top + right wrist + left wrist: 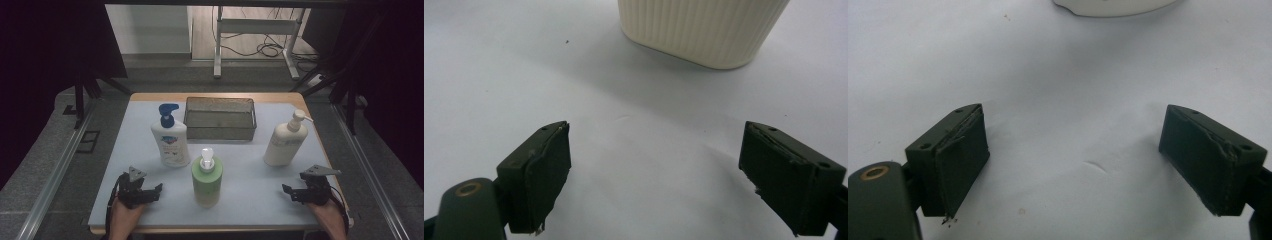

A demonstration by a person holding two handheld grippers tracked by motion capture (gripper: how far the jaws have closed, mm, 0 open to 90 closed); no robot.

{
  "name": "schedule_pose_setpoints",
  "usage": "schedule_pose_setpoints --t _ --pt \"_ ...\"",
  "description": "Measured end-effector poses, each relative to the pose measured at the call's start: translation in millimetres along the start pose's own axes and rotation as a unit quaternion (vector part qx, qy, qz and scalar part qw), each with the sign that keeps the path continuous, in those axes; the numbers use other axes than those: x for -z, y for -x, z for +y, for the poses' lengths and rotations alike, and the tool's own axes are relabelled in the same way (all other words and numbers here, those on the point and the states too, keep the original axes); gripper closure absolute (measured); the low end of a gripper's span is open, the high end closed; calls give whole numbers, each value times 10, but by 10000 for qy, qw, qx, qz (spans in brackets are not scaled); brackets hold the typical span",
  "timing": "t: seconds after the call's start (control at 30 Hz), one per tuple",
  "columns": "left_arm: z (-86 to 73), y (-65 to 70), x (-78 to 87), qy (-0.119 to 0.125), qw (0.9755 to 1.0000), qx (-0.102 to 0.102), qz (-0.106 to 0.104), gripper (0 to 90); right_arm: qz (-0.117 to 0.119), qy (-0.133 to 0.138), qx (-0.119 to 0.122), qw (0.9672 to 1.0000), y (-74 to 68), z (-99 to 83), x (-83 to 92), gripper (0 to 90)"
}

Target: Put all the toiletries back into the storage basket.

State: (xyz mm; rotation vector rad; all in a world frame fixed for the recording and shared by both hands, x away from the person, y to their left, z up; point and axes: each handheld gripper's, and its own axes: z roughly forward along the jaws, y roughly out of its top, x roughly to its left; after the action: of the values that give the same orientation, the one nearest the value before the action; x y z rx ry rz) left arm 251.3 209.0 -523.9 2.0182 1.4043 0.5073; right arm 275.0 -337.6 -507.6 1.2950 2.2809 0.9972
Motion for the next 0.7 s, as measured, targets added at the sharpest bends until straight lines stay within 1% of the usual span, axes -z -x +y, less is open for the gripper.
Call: schedule_pose_setpoints --t 0.07,0.13,0.2,0.3,0.33,0.4,0.43,0.47,0.5,0.6,0.67,0.7 --pt "-1 0 0 3 10000 2 1 119 23 -10 -14 10000 13 6 -2 135" --pt "-1 0 0 4 10000 3 1 119 -43 -16 -32 10000 31 15 0 100" --pt "-1 1 0 5 10000 3 2 119 -64 5 -58 10000 55 29 9 95" --pt "-2 1 0 7 10000 3 2 119 -50 -24 -26 10000 75 42 17 96" --pt "-2 1 -1 9 10000 3 2 119 -6 44 -43 10000 103 50 22 99" --pt "-2 1 0 10 10000 2 3 119 16 84 -44 10000 118 53 22 106" --pt "-3 2 -1 12 10000 2 7 119 15 140 5 9999 140 62 20 116" --pt "-3 2 -1 12 10000 2 7 119 15 140 5 9999 140 62 20 116" --pt "-3 3 -1 14 10000 2 8 119 37 210 10 9998 168 77 18 135" --pt "-4 3 -1 16 10000 -2 11 119 45 252 34 9997 191 93 12 136" --pt "-4 3 0 18 10000 -3 9 120 -15 239 98 9997 207 107 7 147" --pt "-5 3 0 18 10000 -5 10 120 -151 106 150 9997 212 120 0 177"
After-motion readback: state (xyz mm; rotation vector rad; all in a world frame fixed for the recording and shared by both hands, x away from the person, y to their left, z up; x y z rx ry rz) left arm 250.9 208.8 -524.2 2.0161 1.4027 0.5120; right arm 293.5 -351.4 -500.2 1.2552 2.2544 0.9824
